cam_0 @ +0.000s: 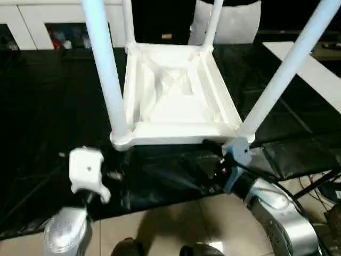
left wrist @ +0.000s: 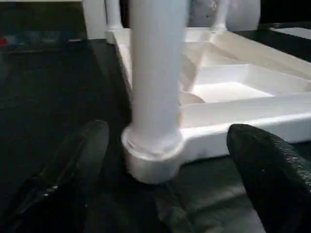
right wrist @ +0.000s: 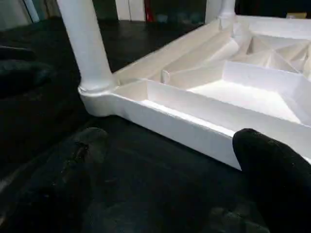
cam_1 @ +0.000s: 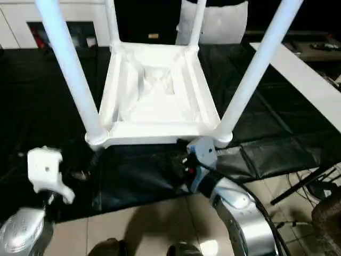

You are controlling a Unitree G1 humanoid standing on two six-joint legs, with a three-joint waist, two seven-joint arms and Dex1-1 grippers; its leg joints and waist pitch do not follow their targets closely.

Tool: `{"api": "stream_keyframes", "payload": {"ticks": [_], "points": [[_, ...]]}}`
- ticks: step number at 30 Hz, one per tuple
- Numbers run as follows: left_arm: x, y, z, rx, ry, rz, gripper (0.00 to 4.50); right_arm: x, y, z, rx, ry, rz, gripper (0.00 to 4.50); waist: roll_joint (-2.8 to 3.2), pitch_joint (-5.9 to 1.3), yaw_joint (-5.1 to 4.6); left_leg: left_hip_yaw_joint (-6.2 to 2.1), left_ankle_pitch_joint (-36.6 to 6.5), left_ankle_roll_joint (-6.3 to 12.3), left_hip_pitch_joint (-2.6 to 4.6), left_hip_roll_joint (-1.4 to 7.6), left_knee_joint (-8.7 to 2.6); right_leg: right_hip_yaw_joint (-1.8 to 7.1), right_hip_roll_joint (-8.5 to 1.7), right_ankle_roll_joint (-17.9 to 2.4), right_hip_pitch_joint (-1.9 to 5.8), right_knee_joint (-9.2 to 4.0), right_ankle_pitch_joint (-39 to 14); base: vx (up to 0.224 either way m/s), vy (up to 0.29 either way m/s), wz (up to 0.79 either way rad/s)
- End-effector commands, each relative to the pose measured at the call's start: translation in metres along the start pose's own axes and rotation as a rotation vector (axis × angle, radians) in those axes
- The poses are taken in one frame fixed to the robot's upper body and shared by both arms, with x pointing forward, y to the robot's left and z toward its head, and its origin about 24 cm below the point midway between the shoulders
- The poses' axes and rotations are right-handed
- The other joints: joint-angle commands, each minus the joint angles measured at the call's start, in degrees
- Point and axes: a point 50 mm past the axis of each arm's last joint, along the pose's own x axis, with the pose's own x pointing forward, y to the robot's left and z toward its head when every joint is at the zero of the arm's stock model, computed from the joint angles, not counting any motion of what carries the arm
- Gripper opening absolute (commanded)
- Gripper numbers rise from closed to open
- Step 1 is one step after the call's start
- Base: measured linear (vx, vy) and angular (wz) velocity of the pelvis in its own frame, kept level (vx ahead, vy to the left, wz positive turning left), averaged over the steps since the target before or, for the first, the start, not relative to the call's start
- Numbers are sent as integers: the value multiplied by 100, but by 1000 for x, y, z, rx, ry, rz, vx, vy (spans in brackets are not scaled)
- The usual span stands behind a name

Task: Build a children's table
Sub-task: Rotate leg to tighten, then flip table

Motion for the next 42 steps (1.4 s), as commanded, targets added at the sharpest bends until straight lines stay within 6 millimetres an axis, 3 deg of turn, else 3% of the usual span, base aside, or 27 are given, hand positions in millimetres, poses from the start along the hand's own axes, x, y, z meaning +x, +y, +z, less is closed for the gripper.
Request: {"api": "stream_keyframes", "payload": {"ticks": [1, 3, 5, 8, 10, 12, 14, 15, 16, 17, 20, 21, 22, 23, 26, 27, 31, 33, 38, 42], "points": [[3, 0, -2, -13, 13, 3, 447, -2, 0, 3, 27, -20, 9, 450, 58, -219, -4, -369, -2816, -288, 80, 653, -613, 425, -807, -528, 28, -684, -2975, 0, 0, 0], [11, 2, -3, -13, 16, 1, 447, -2, 1, 4, 14, -21, 9, 450, 109, -267, -6, -374, -2854, -368, 76, 682, -677, 415, -741, -613, 47, -604, -2235, 0, 0, 0], [17, 4, -5, -5, 32, 10, 447, -1, 0, 6, 16, -41, 3, 450, 91, -276, 3, -338, -2824, -353, 93, 685, -676, 455, -771, -714, 31, -577, -1852, -2, 25, -3], [30, 6, -7, -20, 31, -3, 447, -1, 0, 10, 6, -72, 21, 450, 53, -304, 28, -241, -2440, -165, 84, 668, -637, 476, -820, -766, 46, -599, -1990, 0, 0, 0], [40, 6, -8, -13, 37, -10, 447, -1, 0, 11, 9, -73, 29, 450, 8, -336, 64, -179, -2234, -85, 147, 680, -592, 493, -842, -756, 0, -636, -2065, 0, 0, 0], [47, 7, -9, -4, 43, -5, 447, 0, 0, 11, 24, -62, 42, 450, 46, -370, 81, -186, -2012, -60, 103, 722, -640, 463, -796, -844, 47, -558, -1647, 0, 0, 0], [56, 7, -8, -35, 34, -7, 430, 1, 5, 10, 15, -39, 92, 450, 52, -393, 68, -185, -2129, -110, 99, 722, -662, 445, -750, -899, 41, -509, -1318, 0, 0, 0], [60, 6, -7, -45, 29, -11, 430, 1, 6, 9, -3, -35, 100, 450, 52, -416, 99, -158, -2066, -84, 135, 717, -630, 469, -785, -945, 31, -514, -1132, 0, 0, 0], [60, 6, -7, -48, 27, -12, 430, 1, 6, 9, -5, -34, 101, 450, 57, -424, 111, -153, -1952, -54, 125, 718, -624, 473, -796, -969, 42, -506, -1013, 0, 0, 0], [63, 5, -6, -55, 24, -16, 417, 1, 6, 9, -9, -35, 100, 450, 39, -437, 126, -145, -1698, 44, 73, 716, -619, 470, -816, -992, 85, -493, -842, 60, -19, -2], [67, 3, -5, -70, 18, -9, 390, 1, 6, 8, -10, -32, 97, 450, 41, -507, 151, -100, -1135, 247, 46, 728, -578, 457, -806, -1127, 115, -432, -153, 0, 0, 0], [66, 2, -5, -79, 17, 1, 390, 1, 7, 8, -11, -30, 102, 450, 55, -545, 161, -89, -832, 356, 37, 729, -559, 443, -794, -1197, 140, -378, 310, 0, 0, 0], [65, 1, -5, -84, 17, 5, 371, 0, 7, 8, -8, -27, 104, 450, 31, -553, 158, -61, -629, 495, 37, 724, -538, 440, -793, -1262, 142, -364, 675, 0, 0, 0], [63, 0, -6, -90, 15, 8, 358, 0, 7, 7, -5, -23, 106, 450, 26, -554, 167, -38, -580, 610, 38, 716, -528, 436, -802, -1324, 151, -368, 739, 0, 0, 0], [59, -2, -7, -107, 21, 7, 342, -1, 8, 7, -8, -18, 114, 450, 20, -525, 173, -20, -811, 660, 48, 731, -543, 431, -799, -1365, 144, -421, 292, 0, 0, 0], [55, -4, -8, -120, 25, 17, 332, -2, 8, 6, -9, -14, 114, 450, 12, -494, 172, -11, -1020, 623, 60, 736, -557, 436, -790, -1350, 122, -460, -96, 0, 0, 0], [51, -6, -9, -142, 31, 38, 298, -1, 8, 5, -11, -13, 111, 450, 12, -437, 178, -13, -1650, 288, 101, 744, -591, 445, -769, -1126, 60, -559, -1327, 0, 0, 0], [49, -6, -9, -156, 31, 50, 268, -1, 9, 4, -11, -14, 111, 450, 0, -423, 175, -27, -1810, 157, 99, 741, -607, 451, -768, -980, 36, -590, -1612, 0, 0, 0], [53, -11, -9, -210, 21, 38, 251, 3, 12, 3, -1, -24, 113, 450, -48, -393, 164, -28, -1813, 147, 84, 721, -617, 460, -774, -818, 3, -620, -1772, 0, 0, 0], [59, -16, -8, -208, 17, -11, 221, 4, 14, 3, 7, -29, 116, 450, -37, -394, 184, -16, -1752, 168, 105, 723, -614, 471, -775, -824, -12, -618, -1681, 0, 0, 0]]}}
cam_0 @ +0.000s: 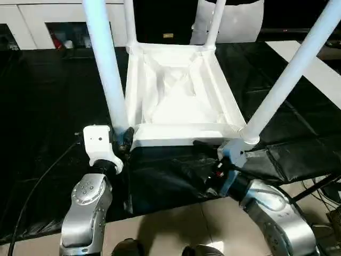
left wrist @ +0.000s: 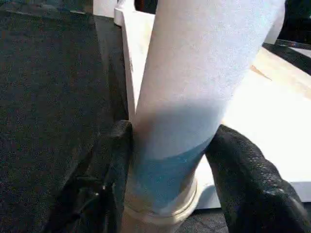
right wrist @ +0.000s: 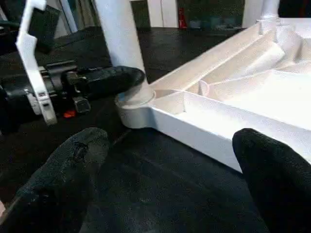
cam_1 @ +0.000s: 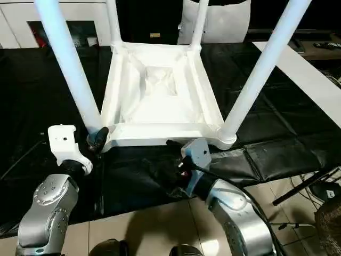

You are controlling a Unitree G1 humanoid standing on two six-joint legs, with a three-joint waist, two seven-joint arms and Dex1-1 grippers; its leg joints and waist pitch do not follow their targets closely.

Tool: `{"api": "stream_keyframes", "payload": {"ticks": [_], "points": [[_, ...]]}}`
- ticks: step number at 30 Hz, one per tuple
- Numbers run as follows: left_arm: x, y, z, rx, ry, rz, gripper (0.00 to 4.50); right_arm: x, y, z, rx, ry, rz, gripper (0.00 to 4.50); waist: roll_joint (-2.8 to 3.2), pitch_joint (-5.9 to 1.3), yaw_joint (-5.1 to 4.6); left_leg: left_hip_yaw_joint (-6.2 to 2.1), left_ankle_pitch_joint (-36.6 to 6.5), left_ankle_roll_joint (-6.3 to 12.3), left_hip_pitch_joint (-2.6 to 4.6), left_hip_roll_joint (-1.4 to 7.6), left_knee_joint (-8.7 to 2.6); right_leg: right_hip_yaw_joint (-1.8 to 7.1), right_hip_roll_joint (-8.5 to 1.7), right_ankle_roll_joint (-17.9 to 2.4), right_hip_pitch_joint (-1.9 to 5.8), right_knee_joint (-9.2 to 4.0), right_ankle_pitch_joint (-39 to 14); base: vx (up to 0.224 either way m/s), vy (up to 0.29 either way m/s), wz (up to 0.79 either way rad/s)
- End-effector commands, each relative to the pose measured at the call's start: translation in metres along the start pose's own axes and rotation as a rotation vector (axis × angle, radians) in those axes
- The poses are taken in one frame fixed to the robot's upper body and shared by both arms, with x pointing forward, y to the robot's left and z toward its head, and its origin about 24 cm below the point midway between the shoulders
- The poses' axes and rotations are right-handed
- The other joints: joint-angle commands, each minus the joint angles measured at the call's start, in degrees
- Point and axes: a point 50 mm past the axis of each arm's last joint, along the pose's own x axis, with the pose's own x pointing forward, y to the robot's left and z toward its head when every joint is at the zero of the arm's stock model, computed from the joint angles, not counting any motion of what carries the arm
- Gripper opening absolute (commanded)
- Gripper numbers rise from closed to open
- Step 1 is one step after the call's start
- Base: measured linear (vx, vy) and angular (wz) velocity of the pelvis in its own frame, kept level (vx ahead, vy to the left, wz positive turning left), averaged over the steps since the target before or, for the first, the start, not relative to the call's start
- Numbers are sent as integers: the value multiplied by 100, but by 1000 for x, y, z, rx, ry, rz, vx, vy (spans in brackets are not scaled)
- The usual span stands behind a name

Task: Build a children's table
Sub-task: Flip table

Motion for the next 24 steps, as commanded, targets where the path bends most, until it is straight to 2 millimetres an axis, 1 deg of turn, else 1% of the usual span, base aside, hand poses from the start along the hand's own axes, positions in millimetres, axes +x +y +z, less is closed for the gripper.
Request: {"api": "stream_keyframes", "payload": {"ticks": [1, 2, 3, 4, 5, 6, 7, 8, 9, 11, 12, 13, 14, 15, 17, 18, 19, 21, 22, 24], "points": [[5, -8, 3, -19, -13, -46, 215, -1, 0, 1, -10, -5, -8, 450, 29, -269, 5, -301, -1848, -19, 100, 659, -527, 437, -681, -898, 82, -572, -1914, 0, 0, 0], [7, -9, 4, -25, -7, -49, 215, -1, 1, 0, -4, -5, -5, 450, 46, -261, 6, -304, -1855, -27, 103, 663, -532, 437, -676, -894, 75, -569, -1889, 0, 0, 0], [7, -9, 4, -38, -7, -47, 214, -1, 1, 0, 1, -5, -5, 450, 31, -267, 5, -309, -1878, -31, 104, 667, -537, 437, -671, -894, 78, -562, -1844, 0, 0, 0], [7, -10, 4, -90, -3, -36, 214, -2, 3, 0, 20, -8, -5, 450, 30, -268, 8, -307, -1875, -37, 103, 667, -535, 438, -682, -918, 83, -555, -1814, 0, 0, 0], [7, -11, 4, -95, -3, -35, 213, -2, 3, 0, 22, -8, -5, 450, 30, -268, 8, -307, -1875, -37, 103, 667, -535, 438, -682, -918, 83, -555, -1814, 0, 0, 0], [6, -12, 2, -203, 9, -5, 212, -2, 4, 0, 60, -14, -9, 450, 58, -249, 2, -322, -1953, -63, 88, 676, -548, 433, -683, -968, 86, -560, -1818, 0, 0, 0], [6, -12, 2, -209, 10, -3, 212, -2, 4, 0, 62, -14, -9, 450, 58, -249, 2, -322, -1953, -63, 88, 676, -548, 433, -683, -968, 86, -560, -1818, 0, 0, 0], [4, -14, -1, -310, 21, 21, 212, -1, 5, 0, 87, -20, -20, 450, 39, -249, 2, -326, -1940, -42, 75, 663, -537, 440, -701, -987, 95, -540, -1827, 0, 0, 0], [4, -15, -1, -336, 24, 27, 212, -1, 5, 0, 94, -21, -24, 450, 34, -240, -3, -323, -1938, -22, 64, 648, -540, 437, -702, -990, 94, -556, -1880, 0, 0, 0], [2, -18, -5, -448, 42, 53, 212, -1, 6, -1, 119, -21, -44, 450, 37, -227, -13, -321, -1987, -25, 79, 643, -530, 437, -700, -950, 71, -577, -2128, 0, 0, 0], [0, -21, -9, -521, 62, 67, 212, 0, 5, -2, 134, -16, -66, 450, 39, -214, -23, -322, -1997, -46, 72, 641, -531, 438, -698, -898, 69, -583, -2267, 0, 0, 0], [-2, -23, -13, -578, 80, 75, 212, 0, 4, -3, 146, -10, -87, 450, 45, -206, -24, -318, -2007, -58, 76, 632, -527, 439, -698, -891, 52, -592, -2336, 0, 0, 0], [-3, -26, -16, -614, 102, 76, 212, -1, 1, -5, 154, 0, -120, 450, 36, -197, -51, -327, -2074, -91, 56, 609, -527, 429, -699, -804, 56, -612, -2652, 0, 0, 0], [-3, -26, -16, -614, 102, 76, 212, -1, 1, -5, 154, 0, -120, 450, 39, -198, -50, -323, -2086, -93, 71, 609, -526, 435, -697, -764, 38, -627, -2726, 0, 0, 0], [-6, -32, -22, -675, 133, 72, 212, -2, -7, -9, 175, 5, -198, 450, 59, -194, -59, -325, -2076, -129, 77, 612, -534, 441, -682, -689, 12, -632, -2762, 0, 0, 0], [-6, -34, -24, -758, 146, 96, 212, -2, -15, -10, 203, -6, -267, 450, 53, -192, -61, -323, -2100, -133, 80, 615, -546, 440, -669, -664, 7, -644, -2758, 0, 0, 0], [-7, -34, -24, -770, 147, 100, 212, -3, -16, -10, 208, -8, -277, 450, 55, -200, -75, -326, -2128, -165, 75, 608, -547, 440, -670, -702, 3, -623, -2689, 0, 0, 0], [-7, -34, -26, -815, 164, 116, 212, -2, -24, -10, 249, -28, -338, 450, 58, -197, -72, -315, -2084, -161, 64, 604, -554, 449, -666, -654, 7, -621, -2629, 0, 0, 0], [-7, -33, -27, -821, 172, 117, 212, -2, -27, -10, 263, -36, -355, 450, 55, -208, -76, -317, -2073, -162, 67, 605, -554, 444, -663, -657, 15, -613, -2605, 0, 0, 0], [-7, -34, -27, -820, 180, 108, 212, -1, -30, -8, 280, -58, -358, 450, 56, -200, -76, -305, -2087, -163, 72, 598, -554, 448, -659, -644, 0, -628, -2628, 0, 0, 0]]}}
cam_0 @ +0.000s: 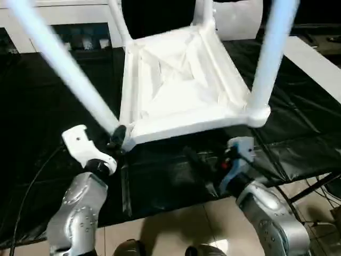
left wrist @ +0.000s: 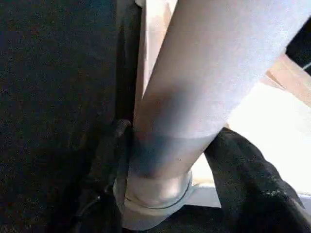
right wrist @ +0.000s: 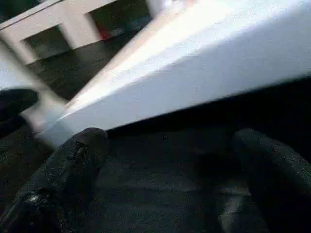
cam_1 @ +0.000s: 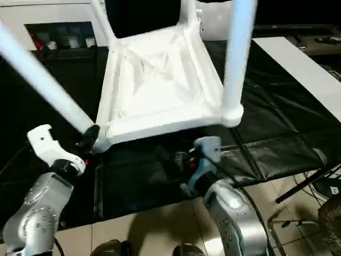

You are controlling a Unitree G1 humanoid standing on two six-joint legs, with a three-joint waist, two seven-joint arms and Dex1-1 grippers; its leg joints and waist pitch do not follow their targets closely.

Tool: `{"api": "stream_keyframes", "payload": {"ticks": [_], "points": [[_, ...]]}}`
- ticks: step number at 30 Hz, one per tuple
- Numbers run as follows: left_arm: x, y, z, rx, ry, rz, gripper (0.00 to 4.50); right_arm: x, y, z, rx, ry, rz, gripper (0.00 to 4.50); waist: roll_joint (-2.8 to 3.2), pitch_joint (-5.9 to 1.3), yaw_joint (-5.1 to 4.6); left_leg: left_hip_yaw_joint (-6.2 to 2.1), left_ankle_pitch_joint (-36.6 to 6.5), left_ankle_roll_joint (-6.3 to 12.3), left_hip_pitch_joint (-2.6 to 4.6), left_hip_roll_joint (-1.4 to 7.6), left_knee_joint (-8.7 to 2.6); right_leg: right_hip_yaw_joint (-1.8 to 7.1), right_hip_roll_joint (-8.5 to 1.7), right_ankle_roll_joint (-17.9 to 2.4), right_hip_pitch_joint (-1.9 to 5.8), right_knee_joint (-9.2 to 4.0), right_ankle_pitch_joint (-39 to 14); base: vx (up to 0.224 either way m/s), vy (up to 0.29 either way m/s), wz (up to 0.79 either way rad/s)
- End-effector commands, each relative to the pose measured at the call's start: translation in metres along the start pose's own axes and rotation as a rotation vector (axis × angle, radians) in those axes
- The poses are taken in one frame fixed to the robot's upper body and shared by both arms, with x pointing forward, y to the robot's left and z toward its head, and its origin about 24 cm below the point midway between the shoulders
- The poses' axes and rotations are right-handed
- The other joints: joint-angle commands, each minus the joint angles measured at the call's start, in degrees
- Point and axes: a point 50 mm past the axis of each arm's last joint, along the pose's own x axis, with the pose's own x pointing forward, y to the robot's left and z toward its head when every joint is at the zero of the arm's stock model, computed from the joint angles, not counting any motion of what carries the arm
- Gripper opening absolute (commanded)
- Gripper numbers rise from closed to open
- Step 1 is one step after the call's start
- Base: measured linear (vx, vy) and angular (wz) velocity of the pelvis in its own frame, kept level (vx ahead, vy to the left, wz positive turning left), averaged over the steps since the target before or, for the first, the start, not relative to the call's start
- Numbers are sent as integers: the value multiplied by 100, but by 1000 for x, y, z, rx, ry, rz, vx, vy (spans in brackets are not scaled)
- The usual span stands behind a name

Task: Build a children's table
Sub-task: Flip table

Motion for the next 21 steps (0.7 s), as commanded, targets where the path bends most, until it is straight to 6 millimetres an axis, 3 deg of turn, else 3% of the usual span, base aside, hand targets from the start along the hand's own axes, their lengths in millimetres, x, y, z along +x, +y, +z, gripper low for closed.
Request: {"api": "stream_keyframes", "payload": {"ticks": [1, 4, 9, 14, 16, 20, 21], "points": [[1, -31, -49, -380, 151, 27, 212, 5, -4, 4, 56, -40, -20, 450, -33, -190, -21, -321, -2094, -160, 74, 593, -522, 438, -670, -661, 16, -625, -2689, 0, 0, 0], [2, -35, -50, -448, 165, 19, 212, 16, -2, 4, 105, -76, 1, 450, -45, -206, -14, -305, -1949, -138, 55, 593, -530, 439, -652, -597, 29, -636, -2666, 0, 0, 0], [3, -40, -49, -475, 187, -10, 212, 38, 8, 8, 167, -133, 56, 450, -22, -217, -18, -284, -1935, -139, 57, 601, -542, 445, -644, -704, 6, -617, -2553, 0, 0, 0], [2, -42, -49, -484, 202, -18, 212, 60, 16, 10, 209, -165, 104, 450, 14, -247, 24, -254, -1676, -185, 69, 641, -572, 443, -603, -791, 35, -534, -1715, 0, 0, 0], [2, -42, -49, -485, 207, -19, 212, 65, 19, 11, 220, -180, 115, 450, 3, -241, 8, -254, -1696, -179, 40, 624, -577, 436, -613, -838, 66, -531, -1718, 0, 0, 0], [3, -44, -49, -480, 224, -34, 212, 86, 25, 17, 260, -218, 101, 450, -1, -225, -7, -231, -1788, -162, 50, 617, -563, 461, -652, -875, 25, -556, -2103, 0, 0, 0], [3, -46, -49, -485, 228, -39, 212, 95, 28, 20, 292, -231, 91, 450, 0, -251, 9, -225, -1688, -152, 53, 622, -558, 457, -648, -870, 37, -547, -2047, 0, 0, 0]]}}
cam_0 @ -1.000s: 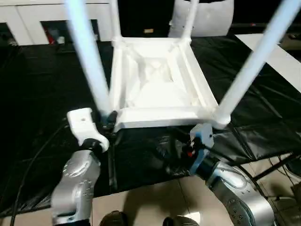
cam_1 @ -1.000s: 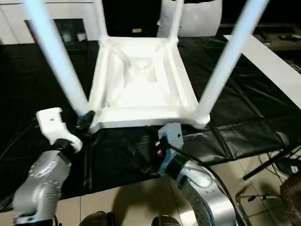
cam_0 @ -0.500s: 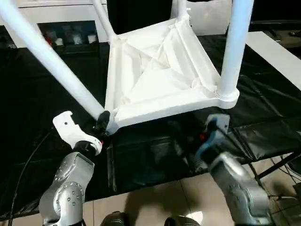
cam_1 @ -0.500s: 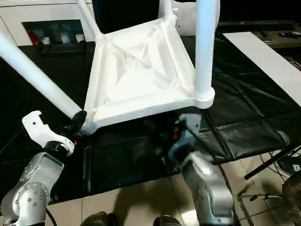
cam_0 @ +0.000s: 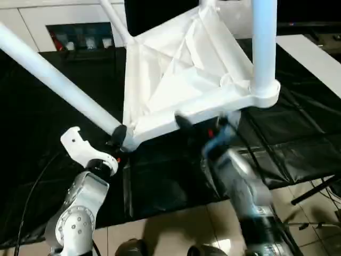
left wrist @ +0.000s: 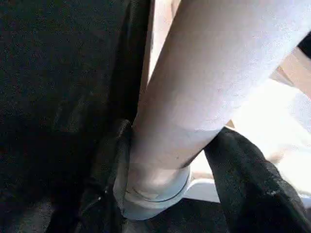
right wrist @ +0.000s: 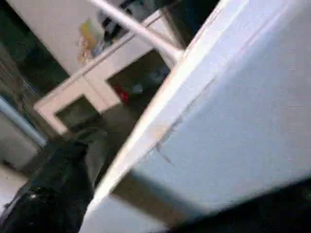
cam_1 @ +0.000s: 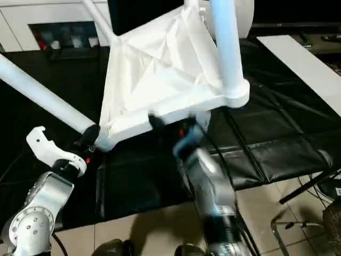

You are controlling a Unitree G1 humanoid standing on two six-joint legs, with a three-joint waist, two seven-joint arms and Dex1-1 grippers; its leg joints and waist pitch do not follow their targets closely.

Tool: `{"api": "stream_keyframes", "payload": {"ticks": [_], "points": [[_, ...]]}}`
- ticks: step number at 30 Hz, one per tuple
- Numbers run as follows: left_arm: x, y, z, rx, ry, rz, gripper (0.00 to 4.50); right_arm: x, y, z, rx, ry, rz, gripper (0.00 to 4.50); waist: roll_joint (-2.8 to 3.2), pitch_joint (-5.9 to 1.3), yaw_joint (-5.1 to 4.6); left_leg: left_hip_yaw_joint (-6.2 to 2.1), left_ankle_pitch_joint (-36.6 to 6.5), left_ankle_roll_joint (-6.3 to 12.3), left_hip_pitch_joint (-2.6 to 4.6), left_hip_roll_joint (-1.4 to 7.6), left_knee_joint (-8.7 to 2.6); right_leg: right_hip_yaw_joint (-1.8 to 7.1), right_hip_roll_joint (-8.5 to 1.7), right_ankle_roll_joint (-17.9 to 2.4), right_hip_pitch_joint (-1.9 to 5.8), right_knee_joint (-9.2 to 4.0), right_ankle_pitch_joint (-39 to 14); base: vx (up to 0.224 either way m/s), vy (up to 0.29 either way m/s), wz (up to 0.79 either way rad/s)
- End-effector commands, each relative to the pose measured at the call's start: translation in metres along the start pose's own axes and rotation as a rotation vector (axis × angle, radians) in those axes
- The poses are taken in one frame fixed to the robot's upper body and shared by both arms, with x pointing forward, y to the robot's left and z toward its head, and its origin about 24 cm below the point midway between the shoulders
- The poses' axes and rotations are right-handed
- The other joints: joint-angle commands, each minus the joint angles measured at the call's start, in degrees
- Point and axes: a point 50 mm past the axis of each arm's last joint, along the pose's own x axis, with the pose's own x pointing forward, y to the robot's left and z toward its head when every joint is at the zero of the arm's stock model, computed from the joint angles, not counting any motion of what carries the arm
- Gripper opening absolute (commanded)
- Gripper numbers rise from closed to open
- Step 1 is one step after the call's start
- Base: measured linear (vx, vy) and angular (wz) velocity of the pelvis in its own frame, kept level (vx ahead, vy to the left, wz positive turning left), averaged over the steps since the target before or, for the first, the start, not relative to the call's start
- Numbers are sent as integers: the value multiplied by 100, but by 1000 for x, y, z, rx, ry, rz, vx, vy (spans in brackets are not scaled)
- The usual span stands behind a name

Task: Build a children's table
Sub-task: Flip table

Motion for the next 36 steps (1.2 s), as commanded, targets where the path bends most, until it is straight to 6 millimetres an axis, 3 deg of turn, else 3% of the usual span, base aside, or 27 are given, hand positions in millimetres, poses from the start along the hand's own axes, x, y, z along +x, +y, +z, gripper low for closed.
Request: {"api": "stream_keyframes", "payload": {"ticks": [1, 2, 6, 8, 9, 14, 24, 35, 36], "points": [[6, -25, -53, -279, 177, -16, 212, 10, 10, -4, 60, -34, 6, 450, -35, -244, -25, -272, -1613, -134, 86, 624, -516, 433, -637, -897, 92, -539, -1920, 0, 0, 0], [6, -26, -53, -281, 178, -16, 212, 13, 12, -3, 70, -42, 8, 450, -19, -245, 0, -248, -1522, -110, 118, 640, -516, 432, -602, -915, 79, -528, -1661, 0, 0, 0], [6, -28, -55, -282, 188, -23, 212, 25, 19, 0, 114, -65, 33, 450, -25, -271, 5, -227, -1207, 21, 87, 648, -520, 415, -587, -1026, 139, -445, -978, 0, 0, 0], [6, -29, -56, -280, 196, -31, 212, 31, 23, 1, 149, -75, 52, 450, -66, -251, 9, -205, -1263, 85, 84, 640, -515, 423, -605, -1040, 138, -472, -1109, 0, 0, 0], [6, -30, -56, -275, 200, -37, 212, 33, 24, 2, 165, -81, 59, 421, -52, -246, 18, -210, -1332, 87, 83, 640, -516, 425, -618, -1017, 140, -482, -1320, 0, 0, 0], [7, -36, -59, -251, 228, -67, 212, 43, 32, 3, 225, -103, 75, 379, -49, -242, 6, -210, -1433, 11, 96, 643, -522, 423, -605, -939, 111, -503, -1614, 0, 0, 0], [9, -42, -63, -156, 255, -89, 212, 58, 42, 8, 253, -116, 72, 302, -53, -261, 4, -183, -1257, 74, 91, 645, -511, 418, -602, -1025, 120, -480, -1353, 0, 0, 0], [10, -39, -60, -49, 247, -75, 212, 61, 38, 17, 221, -127, 35, 233, -53, -282, 16, -163, -1065, 166, 91, 653, -499, 408, -593, -1076, 133, -454, -1101, 0, 0, 0], [11, -35, -57, 23, 230, -72, 212, 59, 34, 22, 190, -141, 13, 229, -57, -296, 11, -164, -1040, 169, 99, 660, -497, 406, -589, -1059, 136, -453, -1074, 0, 0, 0]]}}
